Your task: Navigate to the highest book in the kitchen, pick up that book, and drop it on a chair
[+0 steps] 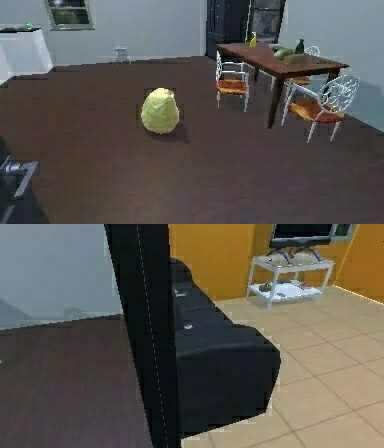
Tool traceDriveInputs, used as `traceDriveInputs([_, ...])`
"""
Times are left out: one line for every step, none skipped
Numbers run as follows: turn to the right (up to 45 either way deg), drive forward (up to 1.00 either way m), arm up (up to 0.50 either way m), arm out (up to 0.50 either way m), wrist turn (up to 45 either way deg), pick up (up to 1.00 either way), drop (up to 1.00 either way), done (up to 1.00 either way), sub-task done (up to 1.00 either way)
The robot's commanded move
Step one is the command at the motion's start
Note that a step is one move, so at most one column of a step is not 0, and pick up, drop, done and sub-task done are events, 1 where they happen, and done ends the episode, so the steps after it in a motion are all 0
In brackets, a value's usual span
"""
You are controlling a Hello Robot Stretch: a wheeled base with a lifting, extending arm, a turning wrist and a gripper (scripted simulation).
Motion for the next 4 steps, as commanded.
traceDriveInputs([15.0, 0.00, 0.00, 0.00, 0.0, 0.00, 0.00, 0.00, 0.00])
traceDriveInputs([0.0, 0.50, 0.00, 0.00, 0.0, 0.00, 0.00, 0.00, 0.00])
traceDriveInputs([45.0, 0.00, 0.00, 0.00, 0.0, 0.00, 0.00, 0.00, 0.00])
traceDriveInputs([0.0, 1.00, 0.00, 0.00, 0.0, 0.00, 0.00, 0.00, 0.00])
